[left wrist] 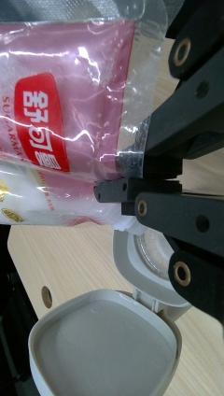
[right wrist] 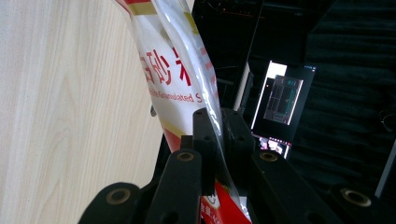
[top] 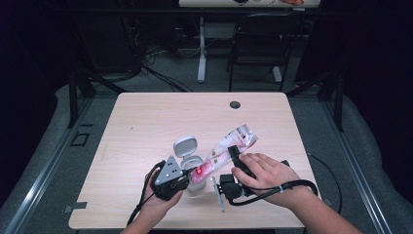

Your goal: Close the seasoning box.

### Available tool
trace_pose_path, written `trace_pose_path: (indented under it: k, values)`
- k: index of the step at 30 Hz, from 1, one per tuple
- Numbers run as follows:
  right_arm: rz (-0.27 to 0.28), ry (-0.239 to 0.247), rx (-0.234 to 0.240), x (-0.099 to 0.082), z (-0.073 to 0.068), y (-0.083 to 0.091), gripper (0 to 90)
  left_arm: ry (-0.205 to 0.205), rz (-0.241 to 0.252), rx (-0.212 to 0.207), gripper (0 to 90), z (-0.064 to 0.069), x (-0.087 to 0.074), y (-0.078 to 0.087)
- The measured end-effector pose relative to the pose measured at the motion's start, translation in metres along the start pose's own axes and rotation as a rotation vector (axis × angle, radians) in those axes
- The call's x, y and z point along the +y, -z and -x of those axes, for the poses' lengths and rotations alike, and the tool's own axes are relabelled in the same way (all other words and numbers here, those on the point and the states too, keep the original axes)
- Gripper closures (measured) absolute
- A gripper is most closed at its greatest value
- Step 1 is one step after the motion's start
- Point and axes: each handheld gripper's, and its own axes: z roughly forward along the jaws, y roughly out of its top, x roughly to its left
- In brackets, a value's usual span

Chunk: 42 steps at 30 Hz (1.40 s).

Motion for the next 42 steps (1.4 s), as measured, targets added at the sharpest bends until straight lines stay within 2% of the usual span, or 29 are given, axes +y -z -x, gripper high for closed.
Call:
trace_pose_path:
  k: [15,23,32,42]
  values:
    - [0.0,-0.005,-0.014,0.0023,0.0032,0.0017,85.8,0.007,0.008,0.005,89.4,-0.0013,0.0012,0.0026]
    - [0.02,-0.012,-0.017,0.0017,0.0042,0.0019,85.9,0.009,0.012,0.001,89.4,-0.0006,0.0018,0.0034]
    - [0.006,-0.002,-0.02,0.0028,0.0074,0.0036,85.8,0.009,0.013,-0.006,89.3,-0.0002,0.0026,0.0043]
    - [0.023,-0.003,-0.024,0.0029,0.0088,0.0039,85.7,0.008,0.017,-0.005,89.2,0.0015,0.0023,0.005]
